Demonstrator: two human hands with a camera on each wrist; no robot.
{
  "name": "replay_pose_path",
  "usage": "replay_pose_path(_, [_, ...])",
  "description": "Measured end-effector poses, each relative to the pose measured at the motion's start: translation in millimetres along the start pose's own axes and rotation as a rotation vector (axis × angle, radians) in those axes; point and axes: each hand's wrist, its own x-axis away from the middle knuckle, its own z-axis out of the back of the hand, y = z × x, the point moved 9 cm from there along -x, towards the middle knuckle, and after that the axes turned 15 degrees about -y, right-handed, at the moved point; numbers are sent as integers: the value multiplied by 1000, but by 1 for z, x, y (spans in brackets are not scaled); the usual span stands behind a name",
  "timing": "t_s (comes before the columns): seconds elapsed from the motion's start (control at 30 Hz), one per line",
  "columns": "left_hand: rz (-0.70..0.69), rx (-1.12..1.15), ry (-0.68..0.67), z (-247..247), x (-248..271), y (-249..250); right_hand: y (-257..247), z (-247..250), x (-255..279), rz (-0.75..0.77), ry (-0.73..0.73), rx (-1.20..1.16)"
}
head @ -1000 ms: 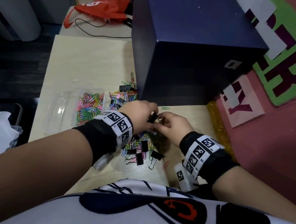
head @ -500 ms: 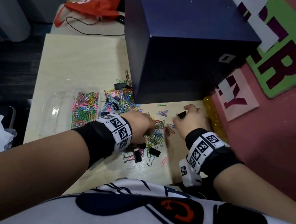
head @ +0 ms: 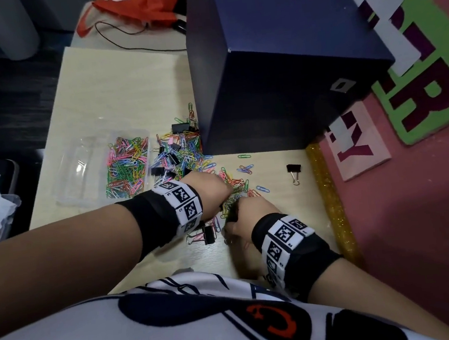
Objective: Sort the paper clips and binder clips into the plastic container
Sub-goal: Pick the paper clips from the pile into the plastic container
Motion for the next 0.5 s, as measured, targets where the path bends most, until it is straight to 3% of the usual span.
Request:
replay_pose_path(0.17, [10,257,77,18,5,-20,27,22,-2,-92,55,-177])
replay_pose_path(0.3, [69,521,325,53,15,-42,63,61,11,-169,361,-563])
replay_pose_path(0.37, [65,586,400,63,16,-49,73,72,17,-188,478,-577])
replay_pose_path(0.43, [74,509,339,60,11,-49,72,71,15,-209,432,-483])
replay_pose_path(0.5, [105,361,198,44,3,-45,64,57,6,-221,208,-345])
